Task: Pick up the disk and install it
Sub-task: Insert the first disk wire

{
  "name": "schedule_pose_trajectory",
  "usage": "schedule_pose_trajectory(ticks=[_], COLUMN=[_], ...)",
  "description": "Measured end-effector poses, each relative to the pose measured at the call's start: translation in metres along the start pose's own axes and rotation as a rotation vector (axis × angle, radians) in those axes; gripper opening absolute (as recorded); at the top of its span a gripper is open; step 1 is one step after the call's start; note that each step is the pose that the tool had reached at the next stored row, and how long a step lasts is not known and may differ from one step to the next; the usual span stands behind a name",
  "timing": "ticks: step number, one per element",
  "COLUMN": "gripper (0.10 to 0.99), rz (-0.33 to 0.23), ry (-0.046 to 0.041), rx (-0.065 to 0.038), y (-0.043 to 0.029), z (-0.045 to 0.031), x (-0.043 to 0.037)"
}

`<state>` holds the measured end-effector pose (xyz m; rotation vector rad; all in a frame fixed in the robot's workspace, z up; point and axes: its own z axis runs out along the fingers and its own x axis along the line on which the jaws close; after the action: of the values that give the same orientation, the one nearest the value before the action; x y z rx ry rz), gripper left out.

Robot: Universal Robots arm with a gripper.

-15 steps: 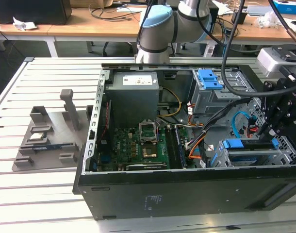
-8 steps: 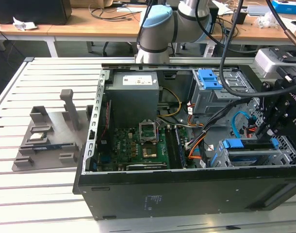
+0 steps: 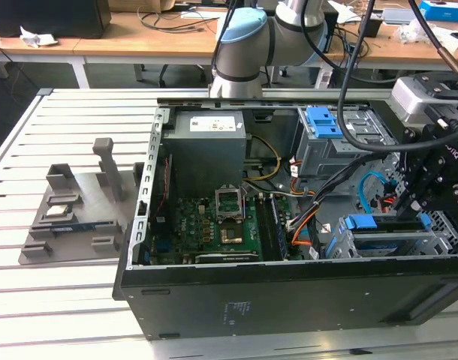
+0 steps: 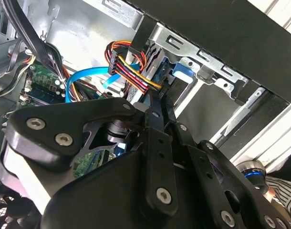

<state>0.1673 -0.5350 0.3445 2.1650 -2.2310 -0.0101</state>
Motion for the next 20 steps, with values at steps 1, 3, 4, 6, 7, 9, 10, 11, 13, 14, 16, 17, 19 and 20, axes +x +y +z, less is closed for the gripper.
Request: schedule_pose_trajectory(ticks=[1, 3, 4, 6, 7, 9, 10, 11, 13, 14, 16, 17, 19, 20], gripper=[0.165, 0.165, 0.165, 0.165, 0.165, 0.165, 0.165, 0.165, 0.165, 0.165, 0.165, 0.165, 0.165, 0.165], rz=[0.000, 0.000, 0.000, 0.000, 0.000, -0.001, -0.001, -0.001, -0.001, -0.001, -0.001, -0.001, -0.001, -0.001], ry=[-0.0027, -0.0043, -0.0050, -0.0089, -0.0153, -0.0277, -0.0297, -0.0296, -0.0296, -0.0295, -0.0296, -0.0296, -0.0300, -0.0307], rx=[0.000, 0.001, 0.001, 0.001, 0.001, 0.000, 0.000, 0.000, 0.000, 0.000, 0.000, 0.000, 0.000, 0.000], y=[0.0000, 0.0000, 0.0000, 0.0000, 0.0000, 0.0000, 0.0000, 0.0000, 0.0000, 0.0000, 0.0000, 0.0000, 0.0000, 0.0000], z=[0.0000, -0.0004, -0.0007, -0.0015, -0.0015, -0.0013, -0.0010, -0.0009, -0.0009, -0.0009, -0.0009, -0.0009, -0.0006, -0.0001], x=[-0.0001, 0.0000, 0.0000, 0.0000, 0.0000, 0.0000, 0.0000, 0.0007, 0.0018, 0.0023, 0.0031, 0.0034, 0.0041, 0.0041])
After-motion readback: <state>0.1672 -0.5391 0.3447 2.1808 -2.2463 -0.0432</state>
